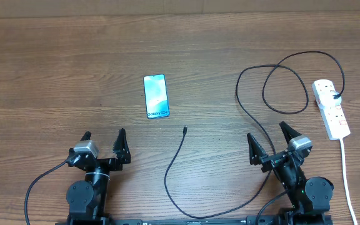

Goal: Plug charger to phone and switch on socket

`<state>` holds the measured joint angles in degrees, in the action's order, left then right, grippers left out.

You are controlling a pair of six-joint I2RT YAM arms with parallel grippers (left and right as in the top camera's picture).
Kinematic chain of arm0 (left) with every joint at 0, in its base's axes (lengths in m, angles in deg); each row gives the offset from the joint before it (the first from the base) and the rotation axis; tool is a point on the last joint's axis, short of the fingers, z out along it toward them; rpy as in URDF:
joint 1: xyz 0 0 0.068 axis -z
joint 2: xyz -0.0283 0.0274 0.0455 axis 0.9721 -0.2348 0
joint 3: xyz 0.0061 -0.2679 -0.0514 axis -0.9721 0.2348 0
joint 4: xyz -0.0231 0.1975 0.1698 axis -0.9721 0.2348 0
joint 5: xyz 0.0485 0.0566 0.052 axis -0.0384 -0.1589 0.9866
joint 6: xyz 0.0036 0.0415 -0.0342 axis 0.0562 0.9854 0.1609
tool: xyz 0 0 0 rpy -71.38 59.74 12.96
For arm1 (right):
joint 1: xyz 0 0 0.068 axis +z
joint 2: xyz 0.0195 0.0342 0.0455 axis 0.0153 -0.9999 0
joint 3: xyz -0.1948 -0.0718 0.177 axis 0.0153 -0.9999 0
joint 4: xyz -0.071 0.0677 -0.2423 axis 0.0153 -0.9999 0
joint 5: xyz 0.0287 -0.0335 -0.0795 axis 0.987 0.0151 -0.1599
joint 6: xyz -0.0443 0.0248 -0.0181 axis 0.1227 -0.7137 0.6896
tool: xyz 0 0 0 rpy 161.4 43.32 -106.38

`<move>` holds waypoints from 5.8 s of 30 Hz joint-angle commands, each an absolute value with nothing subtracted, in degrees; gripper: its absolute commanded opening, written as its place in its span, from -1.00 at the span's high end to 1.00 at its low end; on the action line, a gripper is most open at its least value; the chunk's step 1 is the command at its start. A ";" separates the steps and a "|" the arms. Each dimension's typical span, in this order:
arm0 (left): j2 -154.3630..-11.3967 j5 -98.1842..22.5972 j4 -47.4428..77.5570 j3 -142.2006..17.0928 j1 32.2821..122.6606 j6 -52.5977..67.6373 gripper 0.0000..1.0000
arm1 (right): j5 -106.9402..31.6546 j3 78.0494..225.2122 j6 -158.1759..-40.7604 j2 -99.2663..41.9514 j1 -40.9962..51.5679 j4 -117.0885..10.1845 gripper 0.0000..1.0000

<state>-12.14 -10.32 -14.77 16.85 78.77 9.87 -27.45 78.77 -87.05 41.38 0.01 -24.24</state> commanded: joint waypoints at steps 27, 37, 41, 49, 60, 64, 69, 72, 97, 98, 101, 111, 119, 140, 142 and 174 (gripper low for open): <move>-11.59 -9.75 -14.79 17.05 78.27 10.96 -1.00 | -26.97 78.20 -87.25 41.95 0.40 -23.96 -1.00; -11.62 -15.76 -13.46 13.57 78.27 10.94 -1.00 | -26.97 78.20 -87.25 41.95 0.40 -23.96 -1.00; -13.32 -15.72 -5.22 6.01 78.27 10.48 -1.00 | -26.97 78.20 -87.25 41.95 0.40 -23.96 -1.00; -30.37 -15.74 14.89 -18.25 78.27 14.72 -0.99 | -26.99 78.20 -87.25 41.95 0.40 -23.96 -1.00; -64.90 -23.15 39.59 -47.78 78.31 16.16 -1.00 | -26.97 78.20 -87.25 41.95 0.40 -23.96 -1.00; -75.90 -32.05 41.38 -51.80 78.31 16.12 -1.00 | -26.97 78.20 -87.25 41.95 0.40 -23.96 -1.00; -89.40 -44.88 41.69 -51.91 78.31 13.30 -1.00 | -26.97 78.20 -87.25 41.95 0.40 -23.96 -1.00; -94.02 -46.16 43.09 -51.89 78.31 13.34 0.18 | -26.99 78.20 -87.25 41.95 0.40 -23.96 -1.00; -100.88 -25.66 55.26 -66.90 81.02 6.90 -0.68 | -26.99 78.20 -87.25 41.95 0.40 -23.96 -1.00; -100.88 -22.80 56.29 -69.90 82.27 6.09 -0.96 | -26.97 78.20 -87.25 41.95 0.40 -23.96 -1.00; -100.97 -13.58 58.54 -76.74 86.68 1.78 -1.00 | -26.97 78.20 -87.25 41.95 0.40 -23.96 -0.99; -109.29 -5.90 58.78 -83.76 97.13 -0.25 -1.00 | -26.99 78.20 -87.25 41.95 0.40 -23.96 -1.00; -119.59 -6.21 51.13 -83.76 97.44 -0.21 -1.00 | -26.97 78.20 -87.25 41.95 0.40 -23.96 -1.00; -137.99 -6.10 40.79 -83.71 97.39 -3.83 -1.00 | -26.97 78.20 -87.25 41.95 0.40 -23.96 -1.00; -139.19 -5.62 40.12 -83.71 97.35 -3.86 -0.99 | -26.97 78.20 -87.25 41.95 0.40 -23.96 -1.00; -141.42 -7.24 42.08 -77.55 97.35 -1.96 -1.00 | -26.97 78.20 -87.25 41.95 0.40 -23.96 -1.00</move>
<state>-139.48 -8.79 41.06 -80.19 97.33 -2.61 -27.47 78.77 -87.08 41.49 0.03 -24.33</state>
